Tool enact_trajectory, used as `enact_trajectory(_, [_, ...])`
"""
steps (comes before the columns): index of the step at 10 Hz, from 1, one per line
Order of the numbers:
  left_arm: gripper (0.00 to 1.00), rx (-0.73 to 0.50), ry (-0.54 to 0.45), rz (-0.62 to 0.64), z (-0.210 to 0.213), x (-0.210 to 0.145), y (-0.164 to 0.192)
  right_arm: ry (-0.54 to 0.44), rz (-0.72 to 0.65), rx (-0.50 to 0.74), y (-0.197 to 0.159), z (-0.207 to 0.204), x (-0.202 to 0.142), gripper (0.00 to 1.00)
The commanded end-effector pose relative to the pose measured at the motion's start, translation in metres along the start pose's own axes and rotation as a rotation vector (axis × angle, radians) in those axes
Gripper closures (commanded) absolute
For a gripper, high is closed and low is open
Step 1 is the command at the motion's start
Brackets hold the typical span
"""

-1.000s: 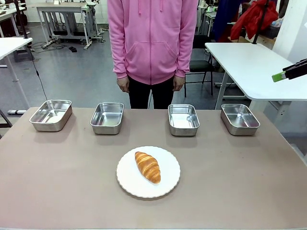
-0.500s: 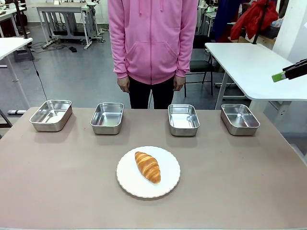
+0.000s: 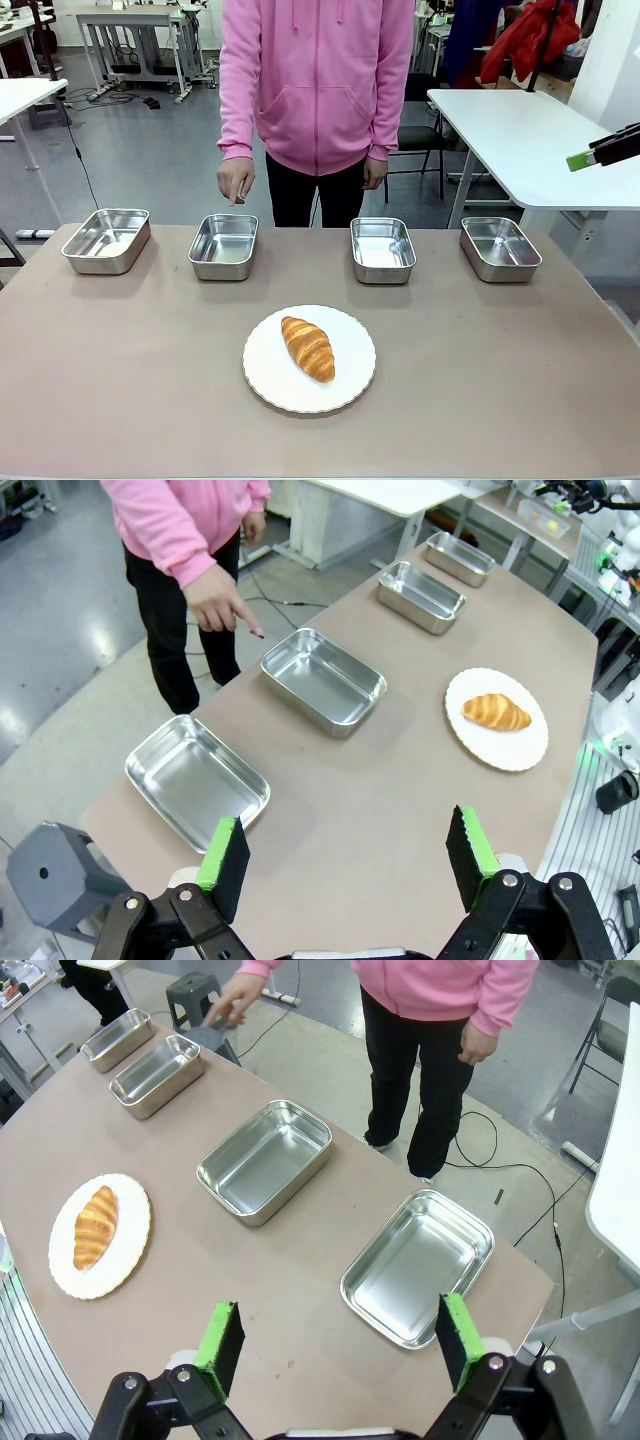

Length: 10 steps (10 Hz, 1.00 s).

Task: Place the bread in the container.
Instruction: Place the Butter Roll into the Airtight Container indicated by the human.

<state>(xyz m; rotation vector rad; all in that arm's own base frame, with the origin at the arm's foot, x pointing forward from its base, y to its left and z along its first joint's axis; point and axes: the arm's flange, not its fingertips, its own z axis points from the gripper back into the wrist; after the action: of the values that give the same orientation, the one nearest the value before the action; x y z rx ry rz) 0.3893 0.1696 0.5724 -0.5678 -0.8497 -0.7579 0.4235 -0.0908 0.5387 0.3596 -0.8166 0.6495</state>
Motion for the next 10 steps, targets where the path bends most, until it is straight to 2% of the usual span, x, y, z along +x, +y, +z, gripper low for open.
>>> enact_trajectory(1, [0.0,0.002,-0.003,-0.008,0.0022,0.001,0.0011,-0.015,0.008,0.009,-0.0005,-0.0008,0.0011,0.0])
enact_trajectory(10, [0.0,0.002,-0.003,-0.008,0.0022,0.001,0.0011,-0.015,0.008,0.009,-0.0005,-0.0008,0.0011,0.0])
